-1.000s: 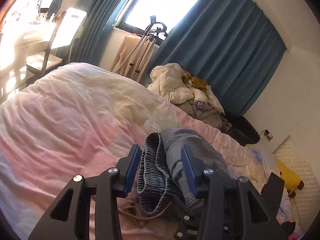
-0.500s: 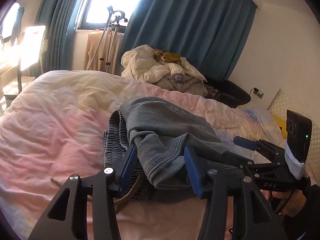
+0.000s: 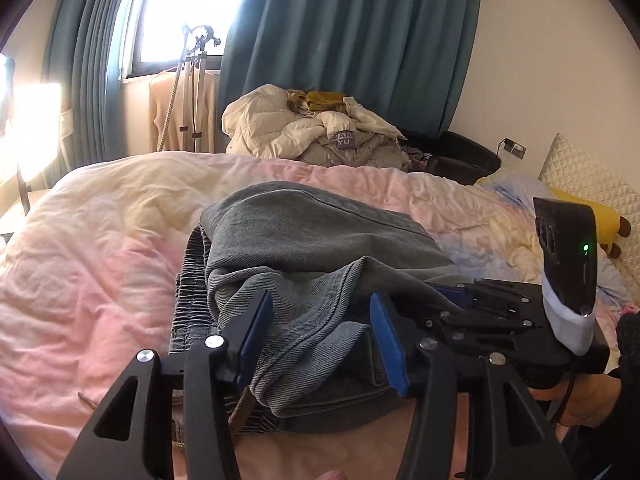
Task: Fold clothes
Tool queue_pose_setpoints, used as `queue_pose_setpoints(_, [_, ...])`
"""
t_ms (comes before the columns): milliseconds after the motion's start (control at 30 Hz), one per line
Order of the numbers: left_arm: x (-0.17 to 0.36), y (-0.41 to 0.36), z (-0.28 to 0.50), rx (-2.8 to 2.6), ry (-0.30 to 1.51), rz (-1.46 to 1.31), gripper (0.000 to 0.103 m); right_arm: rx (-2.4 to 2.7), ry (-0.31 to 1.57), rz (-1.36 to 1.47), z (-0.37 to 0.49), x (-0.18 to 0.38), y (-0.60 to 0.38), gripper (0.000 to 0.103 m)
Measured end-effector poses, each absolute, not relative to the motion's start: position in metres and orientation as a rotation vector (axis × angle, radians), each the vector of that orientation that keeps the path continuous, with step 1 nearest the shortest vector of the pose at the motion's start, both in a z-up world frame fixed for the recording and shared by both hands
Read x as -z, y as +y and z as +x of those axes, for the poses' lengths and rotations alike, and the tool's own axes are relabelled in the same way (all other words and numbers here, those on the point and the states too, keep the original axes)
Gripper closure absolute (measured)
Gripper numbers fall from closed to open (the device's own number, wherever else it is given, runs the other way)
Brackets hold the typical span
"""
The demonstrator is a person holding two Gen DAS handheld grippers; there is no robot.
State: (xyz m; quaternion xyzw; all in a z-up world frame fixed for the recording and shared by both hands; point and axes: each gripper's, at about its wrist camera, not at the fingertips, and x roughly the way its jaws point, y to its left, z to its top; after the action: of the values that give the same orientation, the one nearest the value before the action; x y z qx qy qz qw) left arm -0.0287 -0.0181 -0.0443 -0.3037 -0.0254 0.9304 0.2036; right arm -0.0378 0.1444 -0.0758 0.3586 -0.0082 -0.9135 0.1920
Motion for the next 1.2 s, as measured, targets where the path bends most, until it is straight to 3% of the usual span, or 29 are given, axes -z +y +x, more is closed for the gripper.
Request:
queue_pose_setpoints(67, [0.043, -0.015, -0.024, -2.603, -0.053, -0.798, 0.051, 2.57, -0.064, 0.975, -0.034, 0.069, 0.148, 0.095])
queue_pose_setpoints(133, [0.04, -0.012, -0.021, -2.611, -0.032, -0.773, 0.051, 2.581, -0.073, 0.922, -0.027, 0.059, 0.151, 0.098])
queue_pose_setpoints(333, [0.045, 0.002, -0.014, -2.678, 0.102, -0.752, 0.051, 2.59, -0.138, 0.772, 0.002, 0.026, 0.169, 0.098])
queue_pose_setpoints(633, [0.056, 0.017, -0.001, -2.942, 0.301, -0.776, 0.05, 2.582, -0.081, 0.79, 0.021, 0.025, 0.159, 0.098])
queue_pose_setpoints(1000, [0.049, -0.009, 0.012, -3.144, 0.127, -0.732, 0.051, 2.556, -0.09, 0.769, 0.022, 0.02, 0.162, 0.098])
queue_pose_setpoints(1200, [0.048, -0.015, 0.016, -3.129, 0.036, -0.727, 0.073, 2.524, 0.088, 0.873, 0.016, 0.042, 0.142, 0.097])
